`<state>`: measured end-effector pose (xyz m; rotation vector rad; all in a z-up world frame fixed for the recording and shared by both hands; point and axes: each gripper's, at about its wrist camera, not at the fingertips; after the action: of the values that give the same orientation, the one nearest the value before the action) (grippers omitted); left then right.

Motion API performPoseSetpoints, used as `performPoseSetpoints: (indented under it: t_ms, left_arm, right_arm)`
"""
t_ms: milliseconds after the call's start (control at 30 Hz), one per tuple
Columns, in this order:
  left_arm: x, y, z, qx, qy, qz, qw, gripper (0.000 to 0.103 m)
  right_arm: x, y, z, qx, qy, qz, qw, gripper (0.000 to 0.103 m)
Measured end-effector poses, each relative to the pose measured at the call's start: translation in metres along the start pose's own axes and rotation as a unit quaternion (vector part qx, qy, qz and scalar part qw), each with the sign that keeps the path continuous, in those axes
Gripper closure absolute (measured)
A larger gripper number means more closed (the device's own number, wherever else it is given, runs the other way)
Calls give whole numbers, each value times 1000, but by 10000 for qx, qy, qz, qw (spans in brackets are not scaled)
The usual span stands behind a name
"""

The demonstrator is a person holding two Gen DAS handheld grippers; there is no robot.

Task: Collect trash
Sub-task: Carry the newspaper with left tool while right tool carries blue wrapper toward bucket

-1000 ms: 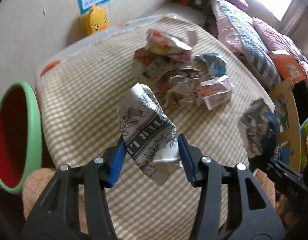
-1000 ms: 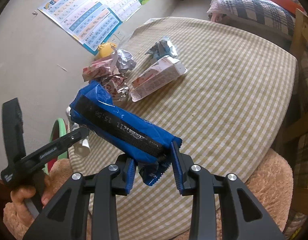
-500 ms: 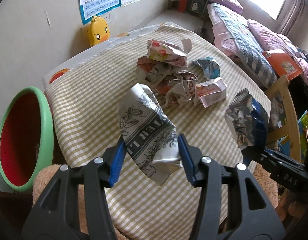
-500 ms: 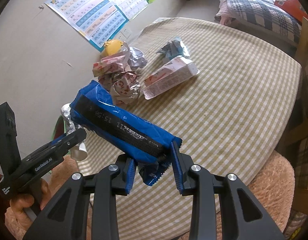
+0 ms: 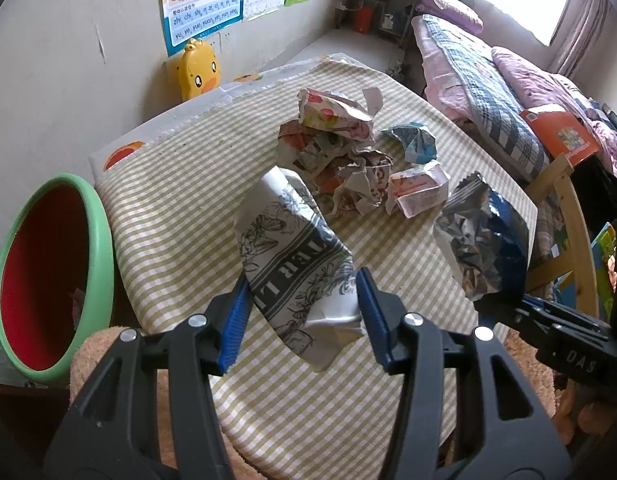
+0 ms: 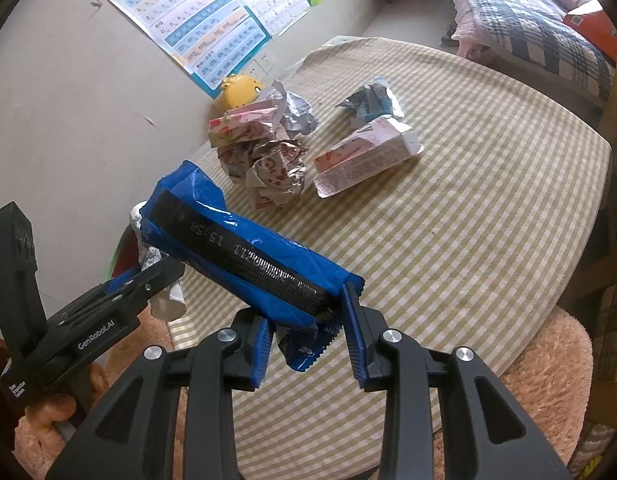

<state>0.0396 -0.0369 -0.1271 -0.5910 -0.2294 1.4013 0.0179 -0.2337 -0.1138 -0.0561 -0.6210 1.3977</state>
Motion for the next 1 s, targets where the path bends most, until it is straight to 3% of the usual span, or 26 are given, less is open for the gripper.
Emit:
performPoseSetpoints:
  t_ms: [1000]
  left_arm:
    - [34, 4, 25, -329, 175, 415, 9984, 54]
  right_arm:
    - [35, -3, 6, -38, 108, 326, 9994, 73]
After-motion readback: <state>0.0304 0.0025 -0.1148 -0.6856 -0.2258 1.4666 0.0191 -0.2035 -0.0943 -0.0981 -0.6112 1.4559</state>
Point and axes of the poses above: each gripper's, at about its wrist camera, not at the fingertips, and z roughly against the way its jaws point, x to its left, y to its underside, and after that the axes turned 5 degrees about y, right-handed
